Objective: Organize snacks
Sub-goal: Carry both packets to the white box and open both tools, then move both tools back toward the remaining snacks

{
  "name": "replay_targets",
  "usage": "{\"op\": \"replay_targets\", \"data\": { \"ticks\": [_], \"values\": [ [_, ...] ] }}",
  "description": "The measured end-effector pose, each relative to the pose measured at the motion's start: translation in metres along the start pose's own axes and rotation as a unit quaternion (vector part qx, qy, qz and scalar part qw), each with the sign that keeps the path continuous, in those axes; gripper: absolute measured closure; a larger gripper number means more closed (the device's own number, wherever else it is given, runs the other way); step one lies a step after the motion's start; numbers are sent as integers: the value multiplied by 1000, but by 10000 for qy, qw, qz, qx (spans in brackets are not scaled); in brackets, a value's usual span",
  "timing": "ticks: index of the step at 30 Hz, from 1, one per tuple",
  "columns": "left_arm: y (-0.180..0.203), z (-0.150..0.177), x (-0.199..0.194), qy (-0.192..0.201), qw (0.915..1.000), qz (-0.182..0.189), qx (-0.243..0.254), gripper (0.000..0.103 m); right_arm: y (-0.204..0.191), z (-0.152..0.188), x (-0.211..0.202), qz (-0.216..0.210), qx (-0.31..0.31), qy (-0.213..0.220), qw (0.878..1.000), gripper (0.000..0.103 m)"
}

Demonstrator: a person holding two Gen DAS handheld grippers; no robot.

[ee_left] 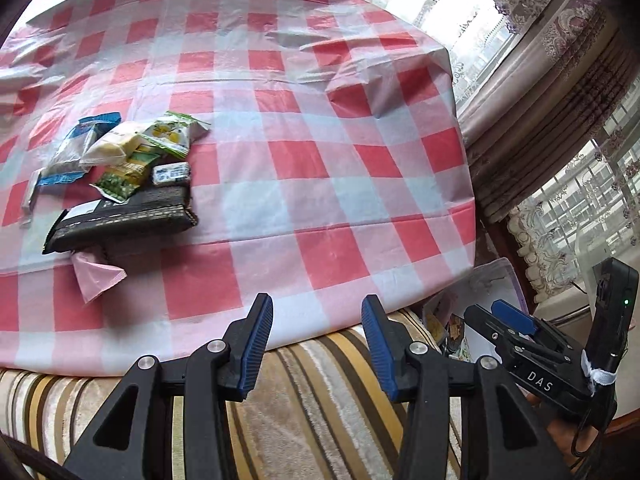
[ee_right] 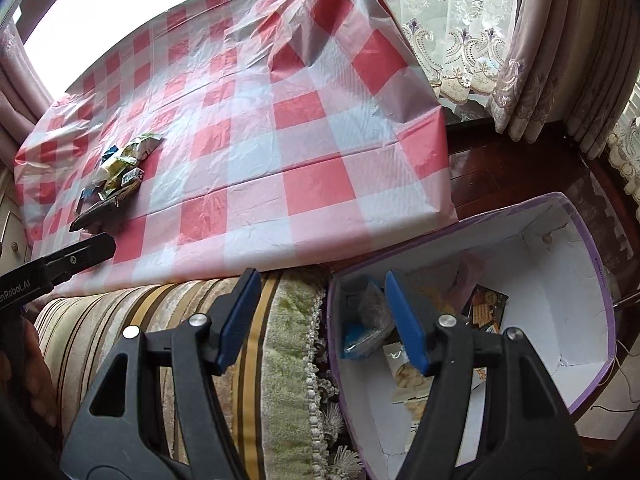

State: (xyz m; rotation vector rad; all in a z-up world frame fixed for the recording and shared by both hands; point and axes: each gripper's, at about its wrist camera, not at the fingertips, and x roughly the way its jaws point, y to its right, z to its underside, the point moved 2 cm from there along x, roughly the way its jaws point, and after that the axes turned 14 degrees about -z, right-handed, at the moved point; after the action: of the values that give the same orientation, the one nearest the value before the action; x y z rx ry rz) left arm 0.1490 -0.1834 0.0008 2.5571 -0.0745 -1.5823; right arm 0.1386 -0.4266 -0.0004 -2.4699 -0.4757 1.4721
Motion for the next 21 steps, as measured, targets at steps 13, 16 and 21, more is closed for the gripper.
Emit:
{"op": "replay_targets", "data": {
  "ticks": [13, 16, 21],
  "values": [
    [-131, 10, -16, 230, 9879, -697, -1369, 55, -82, -12, 36, -378, -898, -318, 9947, 35],
    [-155, 11, -15, 230, 9834, -859, -1581, 55, -99, -17, 46, -429, -1122, -348, 9922, 35],
    [-179, 9, -10, 222, 9786, -982, -1797, 55, -132, -25, 62, -469, -1637, -355, 9847, 35]
  ]
}}
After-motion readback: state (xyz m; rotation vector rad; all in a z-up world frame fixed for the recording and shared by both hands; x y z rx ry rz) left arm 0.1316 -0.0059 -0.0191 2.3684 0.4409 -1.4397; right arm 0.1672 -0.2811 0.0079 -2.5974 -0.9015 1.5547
